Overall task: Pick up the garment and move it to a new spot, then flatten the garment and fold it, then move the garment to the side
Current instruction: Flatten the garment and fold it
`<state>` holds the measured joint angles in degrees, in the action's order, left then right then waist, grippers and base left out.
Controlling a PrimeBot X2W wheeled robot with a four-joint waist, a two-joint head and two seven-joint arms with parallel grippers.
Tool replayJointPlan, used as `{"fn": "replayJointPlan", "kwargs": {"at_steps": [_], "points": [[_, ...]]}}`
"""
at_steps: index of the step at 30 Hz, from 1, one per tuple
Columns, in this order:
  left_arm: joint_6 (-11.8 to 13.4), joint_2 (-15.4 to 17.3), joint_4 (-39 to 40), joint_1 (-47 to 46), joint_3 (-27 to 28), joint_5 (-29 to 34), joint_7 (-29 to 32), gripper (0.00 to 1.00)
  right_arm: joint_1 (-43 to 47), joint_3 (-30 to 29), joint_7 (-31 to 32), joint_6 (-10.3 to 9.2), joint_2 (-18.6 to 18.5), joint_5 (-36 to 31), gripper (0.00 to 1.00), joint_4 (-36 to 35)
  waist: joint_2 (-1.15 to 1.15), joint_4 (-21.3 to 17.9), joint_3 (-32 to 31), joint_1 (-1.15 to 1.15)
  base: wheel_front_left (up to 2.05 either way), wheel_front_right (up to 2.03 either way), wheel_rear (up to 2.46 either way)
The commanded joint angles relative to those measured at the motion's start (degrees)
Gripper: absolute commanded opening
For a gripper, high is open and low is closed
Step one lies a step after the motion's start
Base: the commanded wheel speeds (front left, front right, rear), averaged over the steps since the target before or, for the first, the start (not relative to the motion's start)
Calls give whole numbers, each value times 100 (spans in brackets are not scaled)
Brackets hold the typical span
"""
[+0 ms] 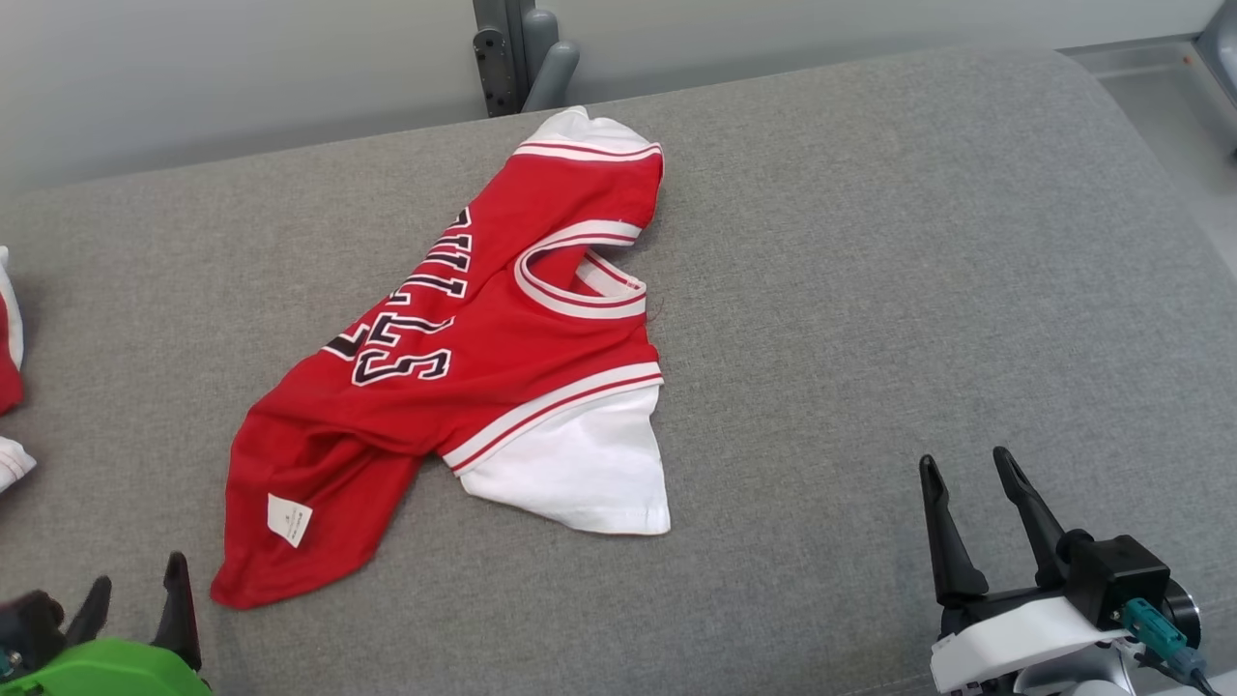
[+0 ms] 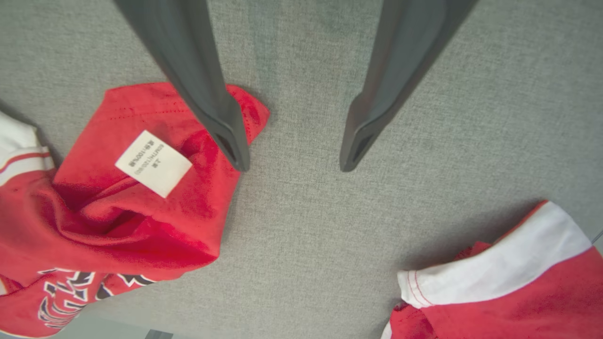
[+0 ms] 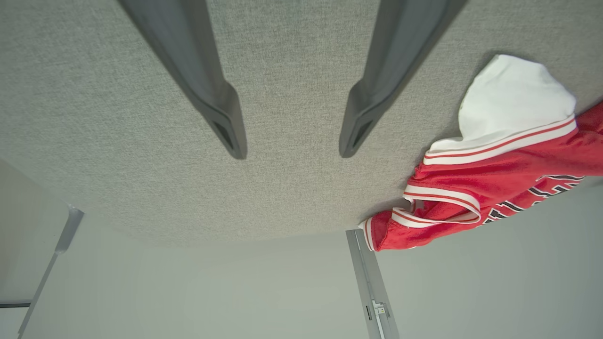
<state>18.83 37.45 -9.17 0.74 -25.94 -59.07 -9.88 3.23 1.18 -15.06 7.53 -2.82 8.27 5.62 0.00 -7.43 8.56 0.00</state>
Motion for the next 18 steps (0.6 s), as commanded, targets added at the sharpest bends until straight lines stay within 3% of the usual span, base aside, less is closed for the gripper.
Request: {"fn": "replayJointPlan", "kwargs": {"at_steps": [1, 4, 7, 11, 18], "points": [[201, 120, 295, 64, 88, 77, 60, 100, 32, 11, -17, -8, -14, -49, 100, -8, 0, -7, -28, 0, 0, 0, 0], [535, 413, 1172, 17, 92, 259, 224, 100, -33, 65, -17, -8, -16, -6, 100, -21, 0, -58, -6, 0, 0, 0, 0], [623, 519, 1943, -286, -186, 590, 470, 100, -90, 143, -17, -8, -15, 53, 100, -37, 0, -125, 54, 0, 0, 0, 0], [335, 260, 2212, -1124, -1033, 1149, 1105, 100, -174, 239, -17, -8, -12, 113, 100, -11, 0, -234, 226, 0, 0, 0, 0], [-386, -383, 1179, -2713, -1964, 1743, 2040, 100, -433, 314, -17, -8, -12, 171, 100, 11, 0, -521, 479, 0, 0, 0, 0]]}}
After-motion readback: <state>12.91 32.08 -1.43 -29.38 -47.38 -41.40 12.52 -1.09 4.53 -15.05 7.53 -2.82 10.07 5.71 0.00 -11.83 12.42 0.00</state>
